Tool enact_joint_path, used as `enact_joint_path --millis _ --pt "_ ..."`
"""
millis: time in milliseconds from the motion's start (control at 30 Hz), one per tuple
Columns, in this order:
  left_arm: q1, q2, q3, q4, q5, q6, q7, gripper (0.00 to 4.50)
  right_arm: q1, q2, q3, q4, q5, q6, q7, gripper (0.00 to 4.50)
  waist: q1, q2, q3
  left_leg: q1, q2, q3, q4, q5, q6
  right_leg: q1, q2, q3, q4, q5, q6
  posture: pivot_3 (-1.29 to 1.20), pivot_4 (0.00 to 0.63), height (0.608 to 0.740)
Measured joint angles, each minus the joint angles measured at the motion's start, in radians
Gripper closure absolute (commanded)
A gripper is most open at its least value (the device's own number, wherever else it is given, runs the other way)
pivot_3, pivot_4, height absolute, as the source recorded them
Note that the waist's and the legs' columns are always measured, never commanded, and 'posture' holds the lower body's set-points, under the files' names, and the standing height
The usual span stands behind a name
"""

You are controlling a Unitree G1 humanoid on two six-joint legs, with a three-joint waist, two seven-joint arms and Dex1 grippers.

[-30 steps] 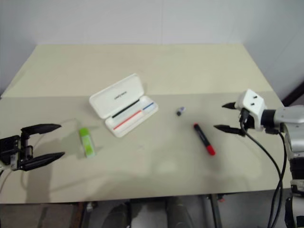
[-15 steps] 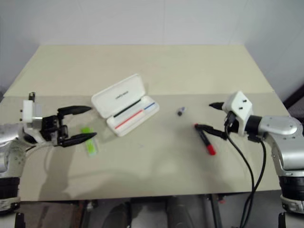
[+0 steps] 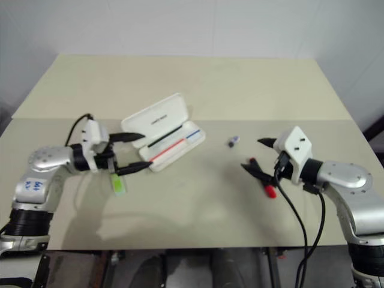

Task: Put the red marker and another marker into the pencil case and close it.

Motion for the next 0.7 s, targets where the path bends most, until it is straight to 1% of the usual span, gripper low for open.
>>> enact_joint_path --millis 167,333,567,700 --pt "-0.032 -0.015 -0.048 0.029 0.044 0.005 0.0 0.0 0.01 0.015 0.0 -0.005 0.0 0.0 -0.02 0.02 0.004 0.0 0.0 0.0 0.0 0.0 0.0 0.0 0.0 0.0 0.0 0.0 0.0 0.0 0.001 0.0 0.15 0.74" --pt "-0.047 -0.027 -0.083 0.045 0.103 0.059 0.052 0.0 0.046 0.015 -0.006 -0.027 0.002 0.003 -0.036 0.02 0.004 0.0 0.0 0.0 0.0 0.0 0.0 0.0 0.0 0.0 0.0 0.0 0.0 0.001 0.001 0.0 0.15 0.74" --pt "-0.057 -0.057 -0.104 0.042 0.1 0.103 0.031 0.0 0.081 0.016 -0.023 -0.066 0.012 0.023 -0.056 0.02 0.005 0.0 0.0 0.0 0.0 0.0 0.0 0.0 0.0 0.0 0.0 0.0 0.0 0.001 0.001 0.0 0.15 0.74" --pt "-0.06 -0.058 -0.124 0.041 0.104 0.119 0.025 0.0 0.101 0.016 -0.024 -0.071 0.017 0.024 -0.064 0.02 0.004 0.0 0.0 0.0 0.0 0.0 0.0 0.0 0.0 0.0 0.0 0.0 0.0 0.001 0.001 0.0 0.15 0.74"
